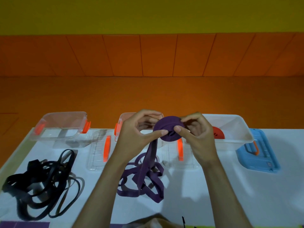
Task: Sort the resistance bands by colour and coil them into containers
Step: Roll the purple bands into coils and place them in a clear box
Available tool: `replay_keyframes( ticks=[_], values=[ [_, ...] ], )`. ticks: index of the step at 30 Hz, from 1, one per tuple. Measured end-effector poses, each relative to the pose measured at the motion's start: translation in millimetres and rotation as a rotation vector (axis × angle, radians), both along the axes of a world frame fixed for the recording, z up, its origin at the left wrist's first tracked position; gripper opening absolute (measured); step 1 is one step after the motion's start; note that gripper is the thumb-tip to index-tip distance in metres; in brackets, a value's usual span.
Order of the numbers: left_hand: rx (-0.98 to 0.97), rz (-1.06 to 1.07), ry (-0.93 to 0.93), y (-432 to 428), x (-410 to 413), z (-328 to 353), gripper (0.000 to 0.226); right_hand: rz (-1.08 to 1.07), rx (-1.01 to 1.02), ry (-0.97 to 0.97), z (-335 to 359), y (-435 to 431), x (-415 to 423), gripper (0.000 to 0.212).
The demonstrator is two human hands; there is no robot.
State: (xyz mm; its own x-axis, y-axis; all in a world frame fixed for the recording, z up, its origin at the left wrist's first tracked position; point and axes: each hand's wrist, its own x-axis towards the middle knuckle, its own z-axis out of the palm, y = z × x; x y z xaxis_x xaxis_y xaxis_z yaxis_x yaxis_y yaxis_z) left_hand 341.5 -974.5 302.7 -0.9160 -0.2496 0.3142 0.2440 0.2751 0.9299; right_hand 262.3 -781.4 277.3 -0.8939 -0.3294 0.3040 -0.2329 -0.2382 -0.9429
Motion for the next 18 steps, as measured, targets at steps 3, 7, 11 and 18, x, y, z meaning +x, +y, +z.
replay_keyframes(
  ticks=[3,7,11,18],
  values=[
    [-0.061,-0.061,-0.019,0,-1,3,0.056,0.089,0.046,0.020,3,0,-1,0.033],
    [-0.024,-0.046,-0.007,5,-4,1,0.057,-0.028,0.036,0.045,12,-4,0,0.032],
    [-0.064,-0.016,-0.051,1,-5,-4,0.053,-0.037,-0.014,0.019,11,-11,0,0.032],
    [-0.045,-0.019,0.014,-4,-8,-1,0.058,0.033,-0.013,-0.070,-1,-9,-6,0.028]
  ],
)
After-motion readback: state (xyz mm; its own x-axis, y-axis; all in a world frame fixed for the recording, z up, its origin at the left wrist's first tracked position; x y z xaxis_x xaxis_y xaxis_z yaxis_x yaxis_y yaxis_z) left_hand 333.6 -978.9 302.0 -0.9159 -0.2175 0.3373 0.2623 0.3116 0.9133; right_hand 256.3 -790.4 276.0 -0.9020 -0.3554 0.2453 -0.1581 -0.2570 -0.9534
